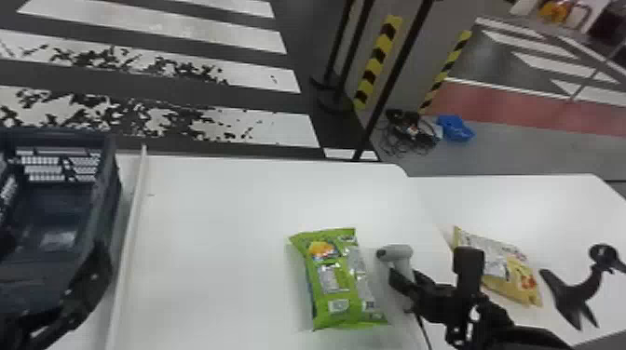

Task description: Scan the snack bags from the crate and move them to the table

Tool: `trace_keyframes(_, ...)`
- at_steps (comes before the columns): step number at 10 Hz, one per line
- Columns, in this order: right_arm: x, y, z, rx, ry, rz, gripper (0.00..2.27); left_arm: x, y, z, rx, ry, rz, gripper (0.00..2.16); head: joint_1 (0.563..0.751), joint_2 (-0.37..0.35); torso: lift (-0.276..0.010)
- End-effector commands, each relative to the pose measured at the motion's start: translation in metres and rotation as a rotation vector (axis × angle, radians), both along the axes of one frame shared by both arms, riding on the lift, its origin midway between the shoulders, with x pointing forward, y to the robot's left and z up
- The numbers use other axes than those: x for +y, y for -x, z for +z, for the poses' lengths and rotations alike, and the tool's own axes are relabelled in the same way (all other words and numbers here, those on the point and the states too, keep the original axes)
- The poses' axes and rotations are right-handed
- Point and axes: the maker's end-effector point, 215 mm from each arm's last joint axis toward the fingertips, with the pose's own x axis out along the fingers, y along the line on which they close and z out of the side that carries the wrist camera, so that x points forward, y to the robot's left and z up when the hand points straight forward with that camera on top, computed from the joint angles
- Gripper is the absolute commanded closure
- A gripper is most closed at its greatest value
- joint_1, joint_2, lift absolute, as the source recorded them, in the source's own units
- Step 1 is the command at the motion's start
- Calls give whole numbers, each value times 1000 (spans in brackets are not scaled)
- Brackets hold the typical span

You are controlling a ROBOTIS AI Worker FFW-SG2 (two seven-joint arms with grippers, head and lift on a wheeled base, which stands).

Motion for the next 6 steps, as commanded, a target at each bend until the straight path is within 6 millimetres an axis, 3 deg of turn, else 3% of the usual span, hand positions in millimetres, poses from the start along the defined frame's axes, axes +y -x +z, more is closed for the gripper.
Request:
trace_keyframes(1,1,0,3,-11,0,3,2243,-3,-2,-5,9,1,-3,36,695,-350,-95)
trace_keyframes(3,5,3,23,-48,21,8,2243,-3,-2,-5,9,4,-3,36,695,-350,-95)
trace_keyframes(4,8,10,43,-72,63,6,2240,-3,-2,-4,7,3,-2,36,695,-350,-95)
trace_keyframes(6,25,33,77,-94,81,-26,2243,-2,-3,-5,7,-3,-5,36,695,-350,-95)
